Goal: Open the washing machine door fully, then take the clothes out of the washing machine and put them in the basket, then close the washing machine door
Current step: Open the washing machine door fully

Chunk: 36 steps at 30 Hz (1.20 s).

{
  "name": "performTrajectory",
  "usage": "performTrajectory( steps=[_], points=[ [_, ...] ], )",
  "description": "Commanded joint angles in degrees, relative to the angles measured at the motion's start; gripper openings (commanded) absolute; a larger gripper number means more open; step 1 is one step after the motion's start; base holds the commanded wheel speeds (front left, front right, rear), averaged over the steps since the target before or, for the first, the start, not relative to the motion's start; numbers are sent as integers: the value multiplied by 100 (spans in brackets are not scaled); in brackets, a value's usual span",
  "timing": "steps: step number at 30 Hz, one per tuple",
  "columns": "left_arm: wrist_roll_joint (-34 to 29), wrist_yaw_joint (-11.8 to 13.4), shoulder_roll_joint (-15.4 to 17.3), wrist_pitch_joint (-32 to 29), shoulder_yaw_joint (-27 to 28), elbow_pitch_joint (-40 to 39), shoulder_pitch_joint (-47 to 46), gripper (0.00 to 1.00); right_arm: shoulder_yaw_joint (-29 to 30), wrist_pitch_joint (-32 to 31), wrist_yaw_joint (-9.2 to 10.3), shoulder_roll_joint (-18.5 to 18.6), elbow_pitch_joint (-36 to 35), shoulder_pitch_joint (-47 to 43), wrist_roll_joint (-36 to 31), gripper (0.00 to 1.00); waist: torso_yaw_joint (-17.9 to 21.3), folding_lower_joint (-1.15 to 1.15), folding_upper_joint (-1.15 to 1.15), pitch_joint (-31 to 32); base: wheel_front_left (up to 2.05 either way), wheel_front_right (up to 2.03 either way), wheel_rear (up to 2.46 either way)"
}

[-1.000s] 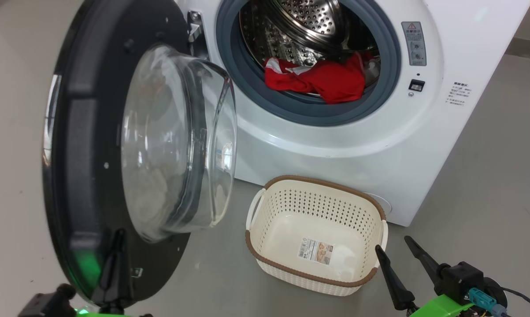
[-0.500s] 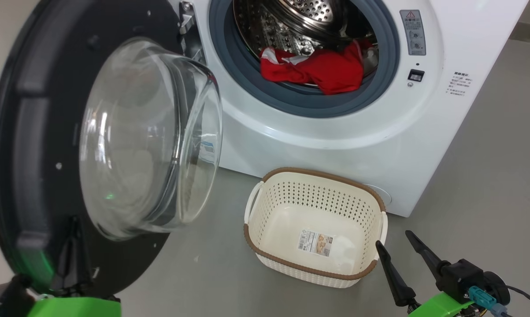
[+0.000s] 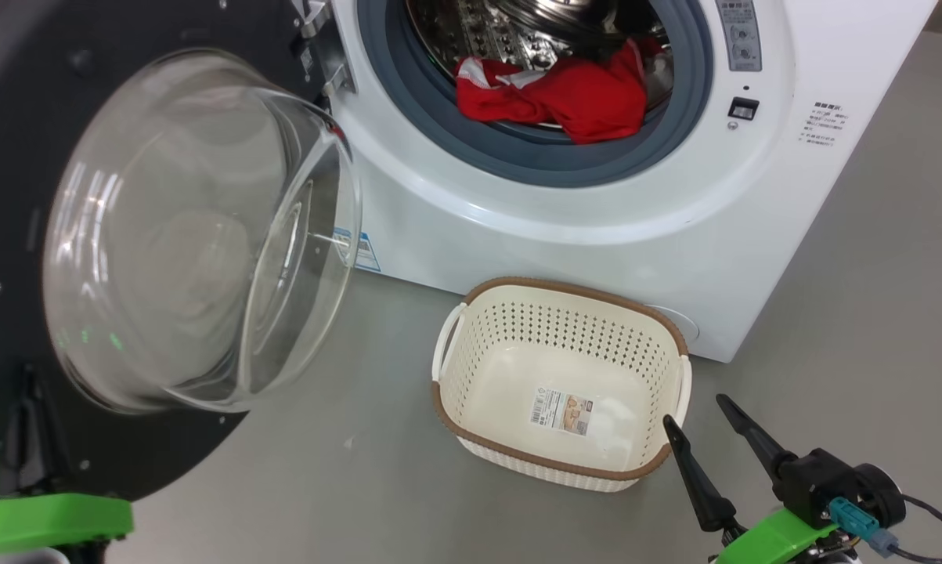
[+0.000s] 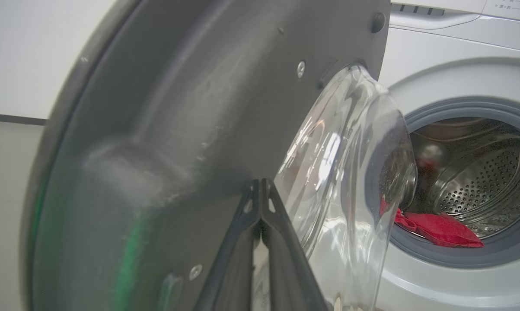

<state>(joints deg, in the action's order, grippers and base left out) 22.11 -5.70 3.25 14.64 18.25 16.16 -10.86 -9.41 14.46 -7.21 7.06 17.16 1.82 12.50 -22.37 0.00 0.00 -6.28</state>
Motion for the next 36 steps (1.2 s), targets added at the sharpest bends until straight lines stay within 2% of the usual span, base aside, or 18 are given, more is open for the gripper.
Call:
performTrajectory(
  steps=[1,9,20,29,36],
  points=[
    [-69,-16,281,36,338,-60,-268,0,-128,54,-28,58,-161,240,-86,100,21,0,0,-53,0,0,0],
    [-201,-81,440,36,894,360,-673,0,-173,54,-28,78,-164,333,-123,100,100,0,0,-264,0,0,0],
    [-418,-162,826,36,1467,1101,-1233,0,-219,54,-28,111,-181,465,-171,100,211,0,0,-470,0,0,0],
    [-466,-177,1090,36,1621,1586,-1534,0,-209,54,-28,122,-238,493,-214,100,262,0,0,-517,0,0,0],
    [-495,-178,1144,36,1607,1696,-1548,0,-181,54,-28,113,-278,488,-240,100,265,0,0,-461,0,0,0]
  ],
)
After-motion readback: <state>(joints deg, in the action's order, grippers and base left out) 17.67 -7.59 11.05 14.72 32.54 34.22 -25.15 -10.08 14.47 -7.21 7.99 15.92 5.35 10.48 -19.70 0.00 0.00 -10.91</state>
